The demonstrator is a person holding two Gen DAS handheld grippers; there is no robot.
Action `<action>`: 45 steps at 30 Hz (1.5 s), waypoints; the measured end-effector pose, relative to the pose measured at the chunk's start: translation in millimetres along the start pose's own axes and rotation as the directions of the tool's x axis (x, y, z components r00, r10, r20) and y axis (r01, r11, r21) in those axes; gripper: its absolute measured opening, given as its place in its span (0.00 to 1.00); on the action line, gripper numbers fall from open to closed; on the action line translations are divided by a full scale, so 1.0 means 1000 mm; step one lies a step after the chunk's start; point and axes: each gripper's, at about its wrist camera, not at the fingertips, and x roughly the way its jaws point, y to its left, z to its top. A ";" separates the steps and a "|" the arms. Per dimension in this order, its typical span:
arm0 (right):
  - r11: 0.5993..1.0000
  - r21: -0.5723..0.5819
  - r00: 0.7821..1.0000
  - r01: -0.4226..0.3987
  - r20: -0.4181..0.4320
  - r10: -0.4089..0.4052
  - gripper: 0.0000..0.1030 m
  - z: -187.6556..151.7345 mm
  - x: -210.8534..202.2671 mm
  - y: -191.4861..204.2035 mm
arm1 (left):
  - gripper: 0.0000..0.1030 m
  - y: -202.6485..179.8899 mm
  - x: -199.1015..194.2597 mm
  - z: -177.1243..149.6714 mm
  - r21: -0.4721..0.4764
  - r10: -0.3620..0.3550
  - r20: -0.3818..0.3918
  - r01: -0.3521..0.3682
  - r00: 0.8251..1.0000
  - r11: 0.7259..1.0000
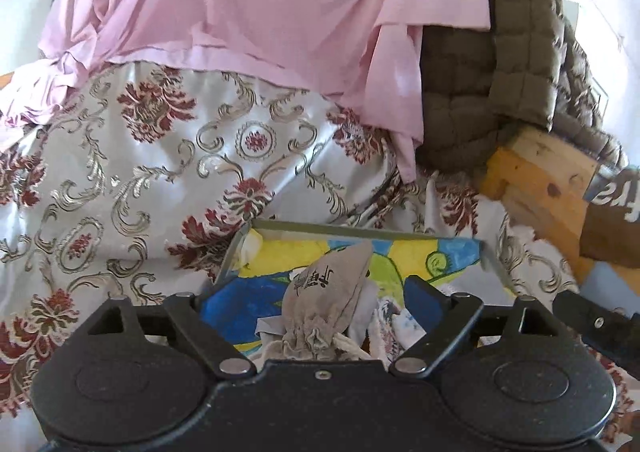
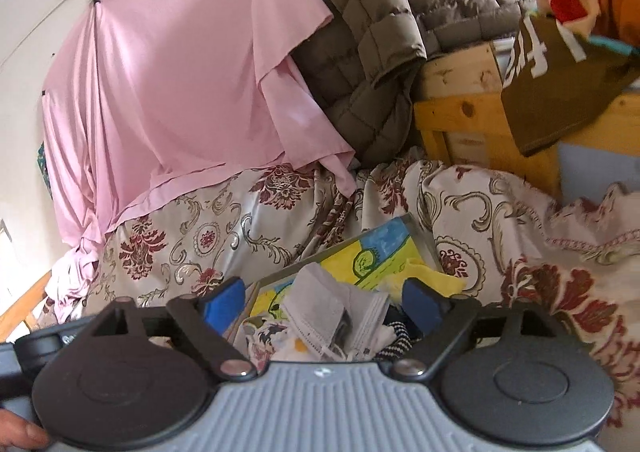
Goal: Organize soft objects
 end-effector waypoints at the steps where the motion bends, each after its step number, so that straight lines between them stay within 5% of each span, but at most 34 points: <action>1: 1.000 -0.008 1.000 0.002 0.000 -0.002 0.91 0.000 -0.005 0.003 | 0.89 0.000 -0.007 0.000 -0.003 -0.001 0.006 0.002 1.000 1.000; 9: 0.998 -0.056 1.000 -0.001 0.001 0.002 0.99 -0.009 -0.053 0.025 | 0.95 0.005 -0.069 -0.007 -0.020 -0.003 0.056 0.004 0.998 1.000; 23: 0.995 -0.100 0.998 0.023 0.057 -0.018 1.00 -0.041 -0.134 0.047 | 0.99 0.013 -0.168 -0.047 0.036 0.004 0.128 -0.008 0.992 0.999; 36: 0.994 -0.103 0.997 0.046 0.068 -0.039 1.00 -0.081 -0.184 0.054 | 0.99 0.046 -0.222 -0.094 -0.030 0.066 0.126 -0.063 0.990 0.998; 45: 0.991 -0.116 0.997 0.072 0.016 -0.071 1.00 -0.109 -0.205 0.064 | 0.99 0.054 -0.251 -0.120 0.036 0.078 0.121 -0.083 0.990 0.996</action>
